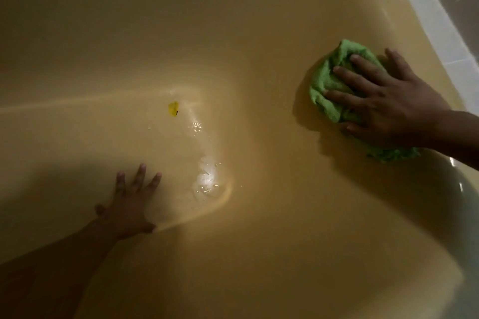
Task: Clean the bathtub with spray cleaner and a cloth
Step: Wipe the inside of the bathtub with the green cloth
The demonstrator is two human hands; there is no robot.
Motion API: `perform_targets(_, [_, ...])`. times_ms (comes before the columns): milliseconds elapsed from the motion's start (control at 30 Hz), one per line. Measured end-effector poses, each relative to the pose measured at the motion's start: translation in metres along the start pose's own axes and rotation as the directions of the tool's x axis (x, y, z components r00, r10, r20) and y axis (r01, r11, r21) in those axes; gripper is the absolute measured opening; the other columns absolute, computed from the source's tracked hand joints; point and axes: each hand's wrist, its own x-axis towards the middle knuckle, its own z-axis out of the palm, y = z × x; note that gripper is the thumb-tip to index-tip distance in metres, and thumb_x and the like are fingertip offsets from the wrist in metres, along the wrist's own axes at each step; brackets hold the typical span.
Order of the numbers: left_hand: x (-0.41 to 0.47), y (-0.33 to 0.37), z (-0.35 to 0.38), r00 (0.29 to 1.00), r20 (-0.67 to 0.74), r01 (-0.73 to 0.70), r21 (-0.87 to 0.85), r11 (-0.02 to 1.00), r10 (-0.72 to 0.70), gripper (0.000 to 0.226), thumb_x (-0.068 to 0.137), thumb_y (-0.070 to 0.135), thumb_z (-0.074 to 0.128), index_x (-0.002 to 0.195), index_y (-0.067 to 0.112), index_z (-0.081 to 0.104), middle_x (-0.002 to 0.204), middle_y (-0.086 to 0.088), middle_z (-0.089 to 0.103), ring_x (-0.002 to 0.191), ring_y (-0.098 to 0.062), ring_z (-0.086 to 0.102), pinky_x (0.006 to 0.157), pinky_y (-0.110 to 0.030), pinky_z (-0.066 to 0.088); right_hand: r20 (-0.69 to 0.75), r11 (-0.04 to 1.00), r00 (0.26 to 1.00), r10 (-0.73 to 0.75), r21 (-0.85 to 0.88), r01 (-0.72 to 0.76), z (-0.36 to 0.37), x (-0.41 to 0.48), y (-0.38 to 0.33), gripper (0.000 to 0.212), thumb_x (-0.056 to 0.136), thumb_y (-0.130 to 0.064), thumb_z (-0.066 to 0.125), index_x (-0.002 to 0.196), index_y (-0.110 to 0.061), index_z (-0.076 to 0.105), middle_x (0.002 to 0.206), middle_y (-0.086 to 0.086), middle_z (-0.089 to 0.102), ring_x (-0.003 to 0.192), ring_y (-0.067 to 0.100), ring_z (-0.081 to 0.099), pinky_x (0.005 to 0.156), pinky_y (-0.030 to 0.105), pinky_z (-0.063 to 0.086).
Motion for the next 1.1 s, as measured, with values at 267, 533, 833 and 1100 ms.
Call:
perform_targets(267, [0.004, -0.005, 0.003, 1.0, 0.012, -0.009, 0.007, 1.0, 0.009, 0.137, 0.073, 0.062, 0.082, 0.135, 0.056, -0.04, 0.142, 0.021, -0.059, 0.149, -0.038, -0.035, 0.101, -0.084, 0.027, 0.027, 0.998, 0.998, -0.063, 0.019, 0.063, 0.038, 0.103, -0.101, 0.085, 0.087, -0.072, 0.005, 0.161, -0.034, 0.02, 0.169, 0.013, 0.011, 0.156, 0.04, -0.003, 0.122, 0.062, 0.0])
perform_targets(533, [0.01, -0.01, 0.005, 1.0, -0.002, -0.017, -0.008, 1.0, 0.017, 0.139, 0.07, 0.061, 0.084, 0.137, 0.061, -0.037, 0.14, 0.025, -0.06, 0.147, -0.038, -0.04, 0.099, -0.087, 0.024, 0.111, 0.956, 0.973, -0.203, 0.237, 0.173, 0.072, 0.105, -0.235, 0.087, 0.09, -0.073, 0.007, 0.162, -0.026, -0.004, 0.166, 0.018, -0.016, 0.151, 0.044, -0.023, 0.12, 0.062, -0.01])
perform_targets(833, [0.008, -0.01, -0.003, 1.0, 0.014, -0.016, -0.02, 1.0, 0.016, 0.138, 0.073, 0.055, 0.085, 0.138, 0.061, -0.036, 0.138, 0.027, -0.06, 0.147, -0.038, -0.04, 0.1, -0.086, 0.024, 0.303, 0.814, 0.767, -0.565, 0.358, 0.458, 0.066, 0.073, -0.233, 0.079, 0.09, -0.074, 0.0, 0.159, -0.04, -0.015, 0.158, 0.0, -0.035, 0.146, 0.025, -0.036, 0.122, 0.053, -0.017])
perform_targets(1100, [-0.001, -0.031, -0.008, 0.998, 0.026, -0.055, 0.031, 0.998, 0.054, 0.133, 0.074, 0.061, 0.081, 0.15, 0.054, -0.028, 0.145, 0.023, -0.056, 0.151, -0.026, -0.036, 0.104, -0.082, 0.024, 0.147, 0.897, 0.949, -0.278, 0.393, 0.202, 0.069, 0.06, -0.224, 0.079, 0.09, -0.063, 0.019, 0.16, -0.025, 0.024, 0.167, 0.014, 0.018, 0.155, 0.031, 0.012, 0.121, 0.047, 0.008])
